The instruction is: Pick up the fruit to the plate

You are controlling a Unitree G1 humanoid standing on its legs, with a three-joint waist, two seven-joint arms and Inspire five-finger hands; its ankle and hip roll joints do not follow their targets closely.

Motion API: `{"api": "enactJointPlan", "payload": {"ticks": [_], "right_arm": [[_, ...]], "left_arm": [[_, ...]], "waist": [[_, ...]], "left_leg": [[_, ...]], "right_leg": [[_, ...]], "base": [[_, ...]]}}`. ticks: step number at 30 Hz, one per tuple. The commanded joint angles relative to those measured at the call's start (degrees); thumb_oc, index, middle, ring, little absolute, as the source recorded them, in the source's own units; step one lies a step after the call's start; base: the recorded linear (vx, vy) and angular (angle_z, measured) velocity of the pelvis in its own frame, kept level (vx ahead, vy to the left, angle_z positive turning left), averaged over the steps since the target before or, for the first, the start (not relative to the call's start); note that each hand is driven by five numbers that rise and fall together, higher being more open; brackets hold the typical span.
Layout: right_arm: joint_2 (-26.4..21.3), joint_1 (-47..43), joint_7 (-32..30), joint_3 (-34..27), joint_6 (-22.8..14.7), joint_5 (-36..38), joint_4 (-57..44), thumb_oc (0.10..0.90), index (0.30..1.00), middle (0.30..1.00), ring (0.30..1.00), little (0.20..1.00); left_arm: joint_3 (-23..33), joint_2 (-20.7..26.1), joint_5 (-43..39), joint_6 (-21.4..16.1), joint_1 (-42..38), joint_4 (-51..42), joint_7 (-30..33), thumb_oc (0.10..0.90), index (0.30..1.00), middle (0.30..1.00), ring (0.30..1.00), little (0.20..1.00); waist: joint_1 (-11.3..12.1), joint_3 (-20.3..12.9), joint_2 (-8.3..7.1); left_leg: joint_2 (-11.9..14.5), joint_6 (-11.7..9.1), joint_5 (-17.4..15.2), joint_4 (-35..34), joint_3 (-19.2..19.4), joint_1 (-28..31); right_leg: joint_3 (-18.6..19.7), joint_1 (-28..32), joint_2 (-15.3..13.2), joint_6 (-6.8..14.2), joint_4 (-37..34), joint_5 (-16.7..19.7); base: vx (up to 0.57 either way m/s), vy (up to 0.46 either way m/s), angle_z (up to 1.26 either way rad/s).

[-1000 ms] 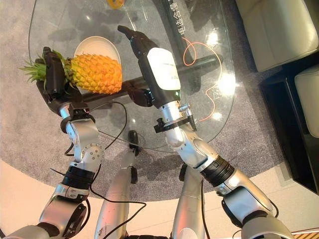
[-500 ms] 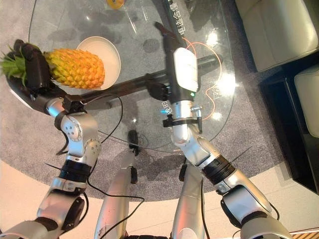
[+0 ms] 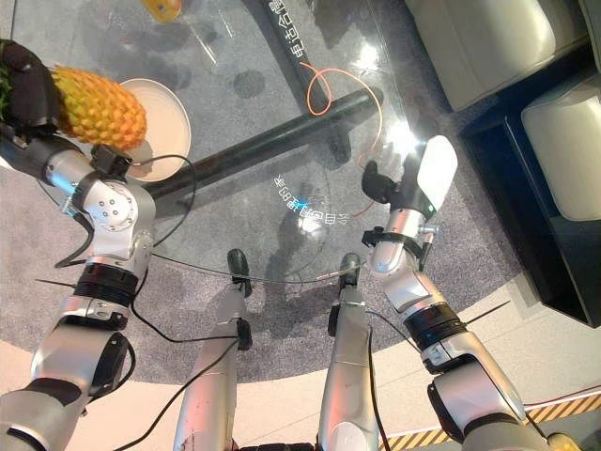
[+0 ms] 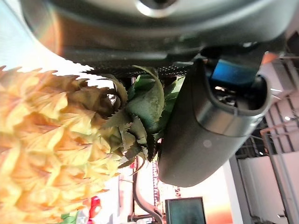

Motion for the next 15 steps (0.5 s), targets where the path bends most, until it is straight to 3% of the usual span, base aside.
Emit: {"api": "enactJointPlan", "payload": {"ticks": [1, 5, 10, 15], "right_arm": [[-2.4, -1.7, -5.1, -1.7, -5.7, 5.0, 1.8, 0.8, 0.9, 0.9, 0.9, 0.9], [-2.1, -0.2, -4.0, -1.9, -8.5, 11.1, 11.5, 0.8, 0.9, 0.9, 0.9, 0.9], [-1.0, 1.0, 2.1, -4.5, -13.7, 16.6, 26.1, 0.8, 0.9, 0.9, 0.9, 0.9], [0.0, 1.7, 6.5, -5.3, -13.3, 17.9, 34.0, 0.8, 0.9, 0.9, 0.9, 0.9]], "left_arm": [[-1.0, 7.4, 4.3, -2.7, -11.0, 2.9, 2.3, 0.1, 0.3, 0.3, 0.3, 0.2], [-4.0, 10.2, 2.1, -0.7, -15.3, 8.4, 2.3, 0.1, 0.3, 0.3, 0.3, 0.2], [-5.9, 12.5, -0.7, 0.2, -18.0, 14.3, 0.6, 0.1, 0.3, 0.3, 0.3, 0.2], [-6.6, 13.5, -1.8, 1.6, -19.0, 18.4, -0.3, 0.1, 0.3, 0.3, 0.3, 0.2]], "waist": [[0.8, -1.3, -2.78], [0.2, -1.3, -3.35], [0.0, -1.3, -3.51], [-0.2, -1.3, -3.93]], "left_leg": [[-1.3, -1.2, -7.9, 4.0, 3.1, 1.7], [-0.8, -1.2, -8.4, 5.0, 3.4, 0.8], [-0.4, -1.2, -8.8, 6.4, 3.3, -0.1], [-0.3, -1.1, -9.2, 7.6, 3.1, -0.7]], "right_leg": [[-3.3, 2.8, 3.3, -2.5, -7.7, 2.3], [-3.2, 2.1, 3.6, -2.7, -7.4, 2.2], [-3.0, 1.4, 3.9, -2.8, -7.0, 2.2], [-2.8, 1.2, 4.1, -2.9, -6.6, 2.3]], "base": [[-0.01, -0.009, -0.04], [0.0, 0.0, 0.0], [0.0, 0.0, 0.0], [0.0, 0.0, 0.0]]}}
